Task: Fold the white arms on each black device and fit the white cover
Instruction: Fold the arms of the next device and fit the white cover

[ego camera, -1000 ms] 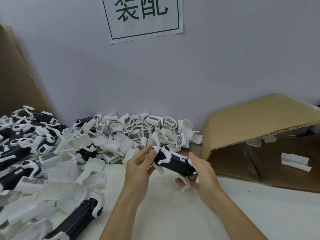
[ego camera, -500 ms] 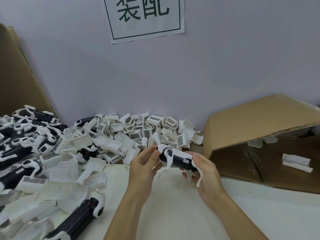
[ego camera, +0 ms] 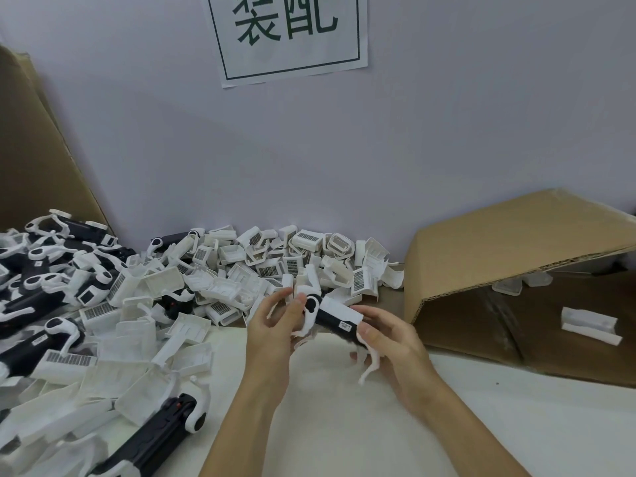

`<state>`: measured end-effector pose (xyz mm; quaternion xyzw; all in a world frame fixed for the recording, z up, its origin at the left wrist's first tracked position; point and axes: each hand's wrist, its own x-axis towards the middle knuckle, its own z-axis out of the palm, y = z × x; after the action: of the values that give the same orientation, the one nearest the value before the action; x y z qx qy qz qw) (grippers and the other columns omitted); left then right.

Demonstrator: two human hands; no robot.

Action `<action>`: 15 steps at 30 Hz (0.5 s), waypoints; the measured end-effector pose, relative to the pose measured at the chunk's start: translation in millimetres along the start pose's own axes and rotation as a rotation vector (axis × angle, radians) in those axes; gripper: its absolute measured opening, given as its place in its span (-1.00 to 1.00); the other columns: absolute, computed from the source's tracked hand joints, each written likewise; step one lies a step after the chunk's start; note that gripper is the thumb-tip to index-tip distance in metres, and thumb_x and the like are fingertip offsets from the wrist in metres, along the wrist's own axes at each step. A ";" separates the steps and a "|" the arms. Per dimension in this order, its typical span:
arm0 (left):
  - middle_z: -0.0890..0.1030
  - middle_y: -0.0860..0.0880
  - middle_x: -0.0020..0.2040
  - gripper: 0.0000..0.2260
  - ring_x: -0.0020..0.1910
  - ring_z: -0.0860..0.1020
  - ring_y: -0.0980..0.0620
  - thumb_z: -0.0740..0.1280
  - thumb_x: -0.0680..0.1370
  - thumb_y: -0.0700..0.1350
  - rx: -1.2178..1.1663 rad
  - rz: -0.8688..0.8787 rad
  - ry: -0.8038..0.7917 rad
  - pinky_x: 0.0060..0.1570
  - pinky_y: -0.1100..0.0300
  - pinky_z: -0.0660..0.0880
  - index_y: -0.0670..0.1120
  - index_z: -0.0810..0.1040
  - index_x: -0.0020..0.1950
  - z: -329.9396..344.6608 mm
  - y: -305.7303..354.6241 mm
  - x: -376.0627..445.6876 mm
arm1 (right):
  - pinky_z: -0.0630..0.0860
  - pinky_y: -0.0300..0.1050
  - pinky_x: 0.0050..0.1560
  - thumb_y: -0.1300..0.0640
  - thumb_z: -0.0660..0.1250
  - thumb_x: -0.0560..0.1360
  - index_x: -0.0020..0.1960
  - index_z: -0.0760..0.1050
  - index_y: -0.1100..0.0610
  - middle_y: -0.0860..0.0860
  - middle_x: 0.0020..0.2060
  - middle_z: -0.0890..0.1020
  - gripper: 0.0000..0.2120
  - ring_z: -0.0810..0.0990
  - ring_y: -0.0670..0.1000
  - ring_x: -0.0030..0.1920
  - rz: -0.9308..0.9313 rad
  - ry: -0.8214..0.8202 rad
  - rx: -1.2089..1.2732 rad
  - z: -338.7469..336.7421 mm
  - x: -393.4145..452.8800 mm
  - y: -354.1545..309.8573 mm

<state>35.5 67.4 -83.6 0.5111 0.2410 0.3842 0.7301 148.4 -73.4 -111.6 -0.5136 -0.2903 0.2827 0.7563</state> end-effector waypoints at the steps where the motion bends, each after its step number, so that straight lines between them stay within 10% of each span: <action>1: 0.70 -0.09 -0.03 -0.75 -0.12 0.66 -0.11 0.50 0.45 -0.06 0.009 -0.031 0.026 -0.16 0.06 0.59 -0.03 0.64 0.11 -3.6 0.0 2.1 | 0.62 0.16 0.03 0.13 0.49 0.39 0.22 0.61 0.15 0.19 0.12 0.66 -0.59 0.67 0.22 0.02 0.067 -0.064 0.011 0.0 -0.4 -1.5; 11: 0.69 -0.14 -0.08 -0.62 -0.16 0.68 -0.08 0.50 0.34 -0.09 -0.182 -0.185 -0.176 -0.22 0.08 0.64 -0.13 0.53 0.10 8.9 -12.1 -6.1 | 0.53 0.24 0.27 0.05 0.52 0.37 0.29 0.51 0.18 0.10 0.14 0.68 -0.47 0.67 0.16 0.14 0.121 0.058 0.071 14.2 -1.3 2.1; 15: 0.71 -0.17 -0.09 -0.62 -0.14 0.71 -0.14 0.51 0.33 -0.13 -0.114 -0.140 -0.050 -0.22 0.00 0.61 -0.14 0.58 0.11 12.7 -19.0 -6.6 | 0.56 -0.03 0.26 0.07 0.49 0.50 0.33 0.51 0.08 0.03 0.21 0.63 -0.57 0.64 -0.05 0.18 0.116 -0.010 -0.186 27.7 -4.8 5.4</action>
<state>47.0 51.5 -97.0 0.4600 0.2355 0.3324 0.7889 124.2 -58.2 -109.0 -0.5960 -0.2891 0.3003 0.6863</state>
